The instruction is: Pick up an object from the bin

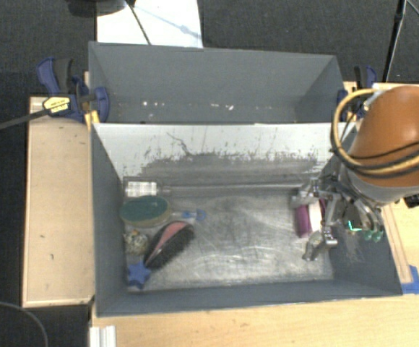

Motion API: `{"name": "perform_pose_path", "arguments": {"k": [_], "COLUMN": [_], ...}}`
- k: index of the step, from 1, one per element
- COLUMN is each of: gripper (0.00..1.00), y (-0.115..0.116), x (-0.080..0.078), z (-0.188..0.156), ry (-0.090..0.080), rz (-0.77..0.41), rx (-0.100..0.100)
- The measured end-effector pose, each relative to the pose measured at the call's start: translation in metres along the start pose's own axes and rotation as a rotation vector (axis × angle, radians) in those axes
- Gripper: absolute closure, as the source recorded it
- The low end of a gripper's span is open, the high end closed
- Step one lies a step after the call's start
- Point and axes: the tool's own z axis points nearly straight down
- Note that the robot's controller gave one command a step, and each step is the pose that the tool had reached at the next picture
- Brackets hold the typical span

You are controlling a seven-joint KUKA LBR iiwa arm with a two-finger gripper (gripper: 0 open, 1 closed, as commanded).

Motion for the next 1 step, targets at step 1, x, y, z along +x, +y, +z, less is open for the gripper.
{"name": "perform_pose_path", "arguments": {"k": [1], "gripper": [0.0], "y": [0.0672], "x": [-0.0299], "z": [0.0828], "ry": [-0.004], "rz": [-0.418], "rx": [-0.001]}}
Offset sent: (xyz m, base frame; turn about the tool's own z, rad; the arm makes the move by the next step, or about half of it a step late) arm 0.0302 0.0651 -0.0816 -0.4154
